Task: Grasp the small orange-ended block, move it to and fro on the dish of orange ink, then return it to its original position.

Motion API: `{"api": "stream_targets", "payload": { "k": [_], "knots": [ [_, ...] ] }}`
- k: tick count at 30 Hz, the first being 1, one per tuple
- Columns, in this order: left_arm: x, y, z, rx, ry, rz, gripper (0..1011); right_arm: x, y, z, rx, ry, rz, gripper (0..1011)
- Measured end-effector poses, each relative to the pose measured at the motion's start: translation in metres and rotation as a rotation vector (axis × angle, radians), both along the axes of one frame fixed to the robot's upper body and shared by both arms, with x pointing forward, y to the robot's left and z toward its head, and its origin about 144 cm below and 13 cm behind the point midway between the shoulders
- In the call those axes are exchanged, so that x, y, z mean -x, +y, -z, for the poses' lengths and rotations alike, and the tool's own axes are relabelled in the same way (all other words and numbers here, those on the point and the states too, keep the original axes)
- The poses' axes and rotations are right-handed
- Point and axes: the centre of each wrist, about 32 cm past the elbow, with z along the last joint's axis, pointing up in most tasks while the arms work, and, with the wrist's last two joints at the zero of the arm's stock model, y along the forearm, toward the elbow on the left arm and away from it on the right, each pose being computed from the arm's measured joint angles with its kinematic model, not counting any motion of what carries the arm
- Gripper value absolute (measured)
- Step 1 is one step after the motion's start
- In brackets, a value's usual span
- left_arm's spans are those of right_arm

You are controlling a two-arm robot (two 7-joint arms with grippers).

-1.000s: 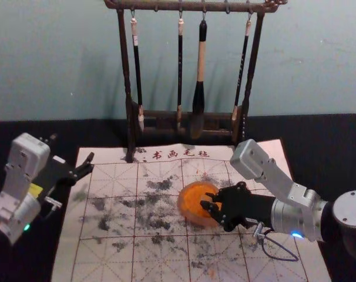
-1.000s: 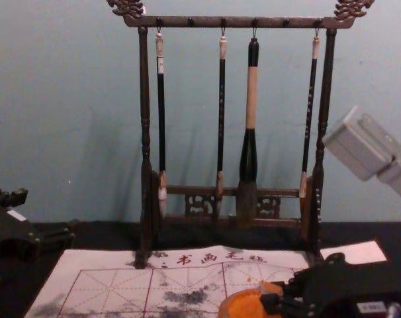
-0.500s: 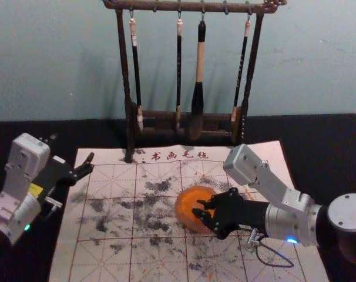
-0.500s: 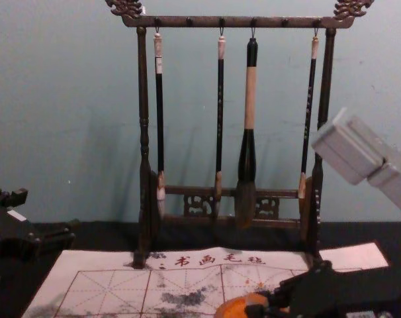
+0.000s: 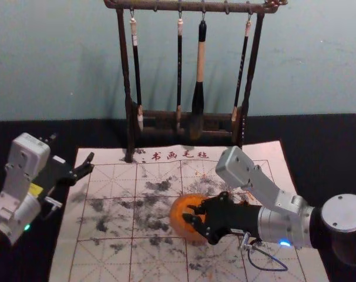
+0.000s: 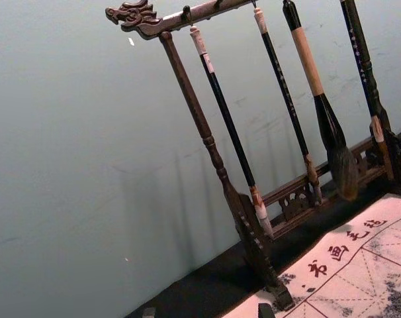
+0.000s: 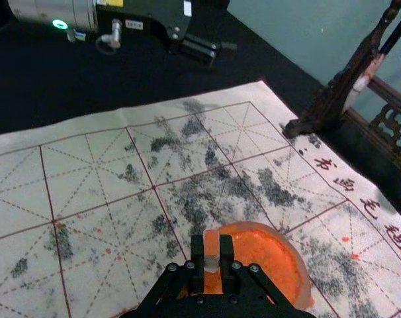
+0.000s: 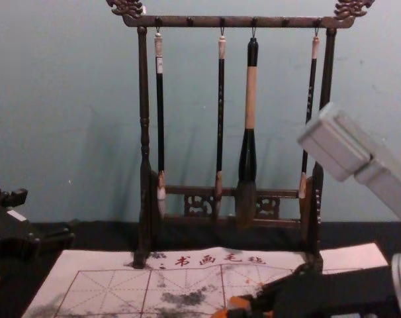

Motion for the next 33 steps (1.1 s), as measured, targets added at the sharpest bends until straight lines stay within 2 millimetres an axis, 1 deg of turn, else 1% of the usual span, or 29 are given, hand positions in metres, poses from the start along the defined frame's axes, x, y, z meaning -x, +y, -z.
{"api": "stream_targets", "payload": {
  "k": [5, 14, 22, 33],
  "knots": [
    [0.0, 0.0, 0.0, 0.0, 0.0, 0.0, 1002, -0.002, 0.003, -0.001, -0.012, 0.004, -0.003, 86],
    [0.0, 0.0, 0.0, 0.0, 0.0, 0.0, 1001, -0.012, 0.004, 0.001, -0.028, 0.003, 0.022, 86],
    [0.0, 0.0, 0.0, 0.0, 0.0, 0.0, 1001, -0.022, 0.003, 0.001, -0.03, -0.008, 0.058, 86],
    [0.0, 0.0, 0.0, 0.0, 0.0, 0.0, 1001, -0.03, -0.003, 0.0, -0.017, -0.024, 0.102, 86]
  ]
}}
